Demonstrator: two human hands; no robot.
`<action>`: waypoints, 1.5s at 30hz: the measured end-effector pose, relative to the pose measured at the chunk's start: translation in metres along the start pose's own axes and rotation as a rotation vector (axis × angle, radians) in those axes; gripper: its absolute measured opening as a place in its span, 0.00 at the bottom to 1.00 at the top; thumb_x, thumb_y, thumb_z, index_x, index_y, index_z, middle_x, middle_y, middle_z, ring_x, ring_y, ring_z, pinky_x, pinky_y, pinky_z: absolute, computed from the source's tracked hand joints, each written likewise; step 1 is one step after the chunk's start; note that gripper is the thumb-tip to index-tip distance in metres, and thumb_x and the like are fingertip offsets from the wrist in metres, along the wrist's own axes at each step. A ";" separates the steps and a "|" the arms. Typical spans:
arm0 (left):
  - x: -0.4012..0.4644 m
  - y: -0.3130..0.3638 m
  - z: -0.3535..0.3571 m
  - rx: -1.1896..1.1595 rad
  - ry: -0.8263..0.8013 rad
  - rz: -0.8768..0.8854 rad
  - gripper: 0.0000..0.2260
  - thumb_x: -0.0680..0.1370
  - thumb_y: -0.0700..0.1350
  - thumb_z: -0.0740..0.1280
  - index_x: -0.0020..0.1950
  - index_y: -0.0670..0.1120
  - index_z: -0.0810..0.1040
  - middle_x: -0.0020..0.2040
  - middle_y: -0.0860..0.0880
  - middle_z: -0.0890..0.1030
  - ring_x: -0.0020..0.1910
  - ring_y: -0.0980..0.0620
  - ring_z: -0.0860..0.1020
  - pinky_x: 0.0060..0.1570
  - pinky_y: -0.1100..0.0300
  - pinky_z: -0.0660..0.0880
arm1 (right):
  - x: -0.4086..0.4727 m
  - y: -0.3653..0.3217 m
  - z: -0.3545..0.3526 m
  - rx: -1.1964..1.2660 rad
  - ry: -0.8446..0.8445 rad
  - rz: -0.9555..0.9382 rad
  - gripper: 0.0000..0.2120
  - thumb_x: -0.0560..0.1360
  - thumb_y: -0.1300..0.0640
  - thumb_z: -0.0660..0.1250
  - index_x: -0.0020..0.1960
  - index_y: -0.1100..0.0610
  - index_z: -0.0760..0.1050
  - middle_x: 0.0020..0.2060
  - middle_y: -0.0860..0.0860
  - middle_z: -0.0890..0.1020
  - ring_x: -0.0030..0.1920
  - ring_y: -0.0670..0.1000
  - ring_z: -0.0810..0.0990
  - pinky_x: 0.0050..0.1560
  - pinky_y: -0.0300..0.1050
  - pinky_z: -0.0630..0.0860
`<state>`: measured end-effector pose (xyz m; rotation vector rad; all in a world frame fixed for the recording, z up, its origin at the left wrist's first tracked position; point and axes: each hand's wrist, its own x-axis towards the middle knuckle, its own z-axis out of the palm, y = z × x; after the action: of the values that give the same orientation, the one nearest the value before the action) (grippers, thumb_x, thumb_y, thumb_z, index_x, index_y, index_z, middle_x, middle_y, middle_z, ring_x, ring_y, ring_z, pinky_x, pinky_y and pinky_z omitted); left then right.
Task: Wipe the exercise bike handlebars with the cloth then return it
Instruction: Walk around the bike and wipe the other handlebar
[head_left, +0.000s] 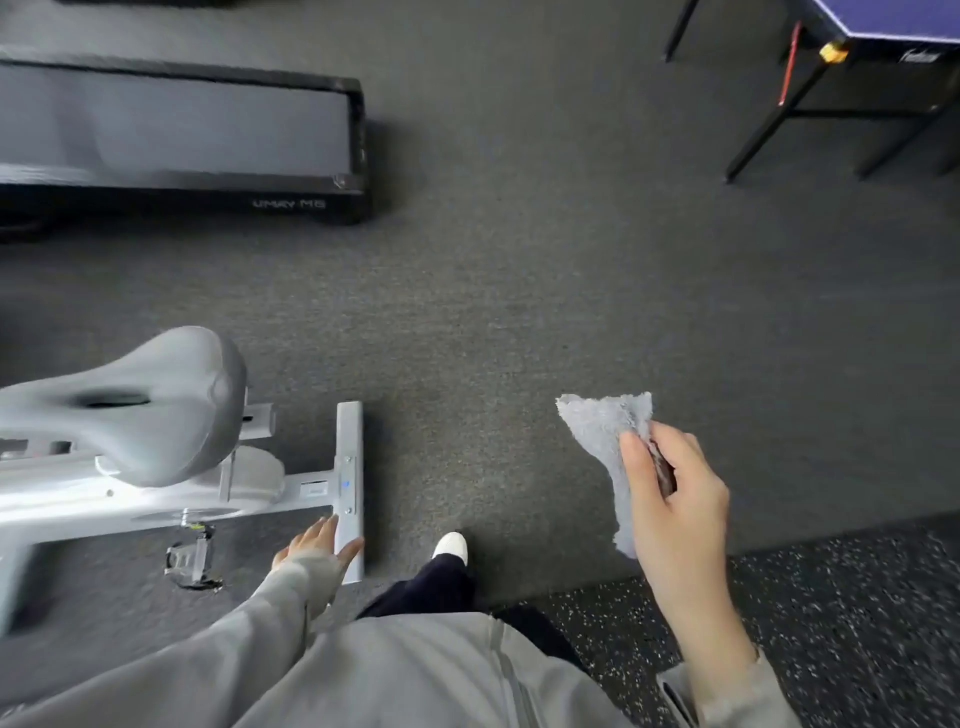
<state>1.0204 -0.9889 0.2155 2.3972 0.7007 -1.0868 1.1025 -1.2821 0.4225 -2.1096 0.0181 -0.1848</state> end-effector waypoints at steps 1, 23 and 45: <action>0.010 0.012 -0.014 -0.029 0.016 0.007 0.29 0.79 0.60 0.52 0.76 0.49 0.50 0.78 0.51 0.53 0.76 0.49 0.53 0.74 0.51 0.53 | 0.019 -0.002 0.006 0.013 -0.017 -0.002 0.05 0.75 0.52 0.63 0.41 0.45 0.73 0.40 0.44 0.77 0.41 0.38 0.76 0.42 0.26 0.68; 0.153 0.150 -0.157 -0.442 0.181 -0.495 0.25 0.79 0.60 0.53 0.73 0.53 0.59 0.75 0.53 0.61 0.74 0.52 0.57 0.72 0.54 0.54 | 0.457 -0.032 0.181 0.086 -0.584 -0.311 0.07 0.75 0.52 0.62 0.44 0.53 0.77 0.39 0.46 0.76 0.41 0.40 0.75 0.42 0.26 0.67; 0.287 0.030 -0.358 -1.072 0.408 -0.726 0.23 0.80 0.55 0.58 0.72 0.46 0.64 0.74 0.48 0.62 0.73 0.50 0.60 0.72 0.52 0.59 | 0.543 -0.232 0.534 0.184 -1.118 -0.649 0.03 0.77 0.49 0.63 0.46 0.44 0.75 0.41 0.47 0.77 0.43 0.44 0.77 0.41 0.28 0.71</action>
<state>1.4047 -0.7367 0.2156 1.4014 1.8074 -0.2175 1.6994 -0.7550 0.4165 -1.7092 -1.2834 0.6019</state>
